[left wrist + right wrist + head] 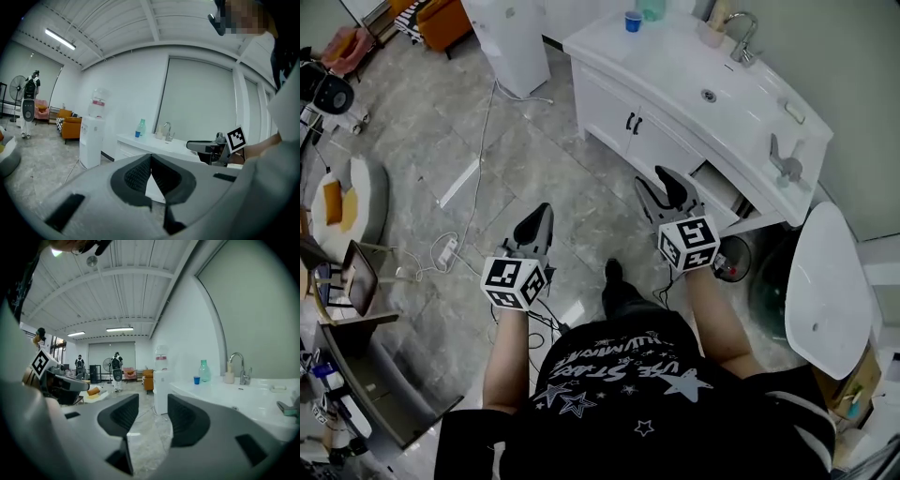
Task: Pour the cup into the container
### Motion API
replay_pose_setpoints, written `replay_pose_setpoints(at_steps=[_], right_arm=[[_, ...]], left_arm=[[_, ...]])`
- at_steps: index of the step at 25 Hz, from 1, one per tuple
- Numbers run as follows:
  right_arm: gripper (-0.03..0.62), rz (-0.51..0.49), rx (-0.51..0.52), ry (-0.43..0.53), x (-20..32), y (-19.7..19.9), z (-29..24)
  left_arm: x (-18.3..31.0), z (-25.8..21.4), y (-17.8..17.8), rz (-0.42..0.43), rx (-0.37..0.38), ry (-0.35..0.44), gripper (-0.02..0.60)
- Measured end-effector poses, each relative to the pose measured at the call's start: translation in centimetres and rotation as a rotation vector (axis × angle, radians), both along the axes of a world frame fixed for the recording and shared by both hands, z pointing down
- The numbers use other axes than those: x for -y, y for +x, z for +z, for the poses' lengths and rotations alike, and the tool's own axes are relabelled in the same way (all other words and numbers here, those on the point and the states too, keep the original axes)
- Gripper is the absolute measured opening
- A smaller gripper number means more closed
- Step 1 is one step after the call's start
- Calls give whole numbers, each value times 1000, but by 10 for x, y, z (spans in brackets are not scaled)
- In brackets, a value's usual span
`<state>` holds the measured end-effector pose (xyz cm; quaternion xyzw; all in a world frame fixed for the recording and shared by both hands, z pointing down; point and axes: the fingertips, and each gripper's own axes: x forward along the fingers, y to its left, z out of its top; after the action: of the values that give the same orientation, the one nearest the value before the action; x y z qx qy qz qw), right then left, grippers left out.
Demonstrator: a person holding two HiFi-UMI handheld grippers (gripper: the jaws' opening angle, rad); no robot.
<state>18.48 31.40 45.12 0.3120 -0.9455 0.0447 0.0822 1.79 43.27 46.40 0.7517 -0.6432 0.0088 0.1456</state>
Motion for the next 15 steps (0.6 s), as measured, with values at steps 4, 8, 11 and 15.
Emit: replay_pose_setpoints(at_steps=[4, 8, 11, 15], right_arm=[[269, -7, 11, -11, 47, -10, -1], [356, -4, 30, -24, 92, -15, 1], [378, -5, 43, -46, 119, -19, 4], [388, 0, 30, -53, 146, -19, 7]], left_arm=[[39, 0, -10, -17, 1, -5, 11], [79, -1, -19, -35, 10, -1, 11], [105, -3, -24, -42, 15, 9, 11], [132, -4, -26, -40, 15, 12, 12]])
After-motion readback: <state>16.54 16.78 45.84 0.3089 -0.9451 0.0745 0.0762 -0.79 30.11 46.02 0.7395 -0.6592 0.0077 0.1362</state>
